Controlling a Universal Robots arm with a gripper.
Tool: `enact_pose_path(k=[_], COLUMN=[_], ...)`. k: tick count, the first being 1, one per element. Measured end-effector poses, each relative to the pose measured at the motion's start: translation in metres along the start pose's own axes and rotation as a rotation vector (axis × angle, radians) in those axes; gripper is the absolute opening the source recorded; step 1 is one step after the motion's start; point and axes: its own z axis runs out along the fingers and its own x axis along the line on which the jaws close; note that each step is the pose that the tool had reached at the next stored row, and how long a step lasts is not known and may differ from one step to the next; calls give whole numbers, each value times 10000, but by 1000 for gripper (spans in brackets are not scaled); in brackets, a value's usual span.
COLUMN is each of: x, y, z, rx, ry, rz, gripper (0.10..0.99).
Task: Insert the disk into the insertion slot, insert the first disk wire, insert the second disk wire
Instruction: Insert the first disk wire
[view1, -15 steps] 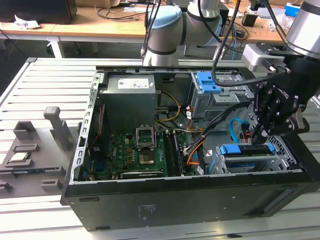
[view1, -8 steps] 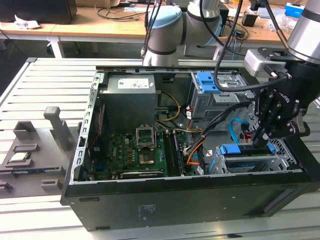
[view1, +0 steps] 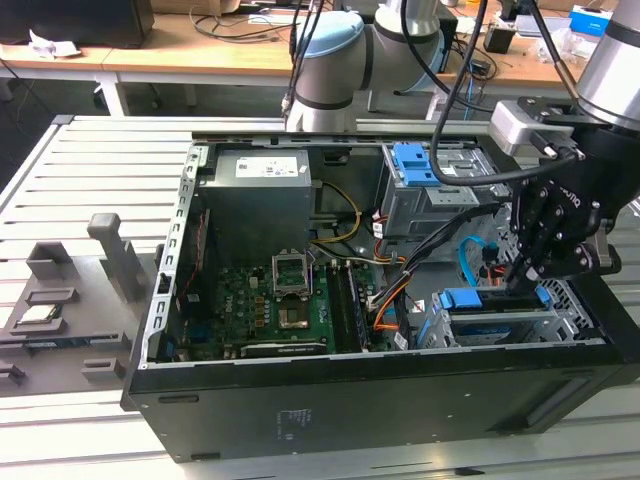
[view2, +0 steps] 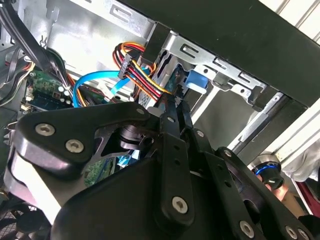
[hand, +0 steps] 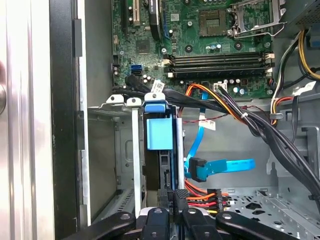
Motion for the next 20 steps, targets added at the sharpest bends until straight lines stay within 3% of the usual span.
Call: enact_pose_path(k=[16,17,20], x=[-4,-3,3], y=[-30,-29,-23], z=[59,49,-59], rx=[2,2,2], ry=[0,7,20], rz=[-4,-2,0], gripper=[176,239,239])
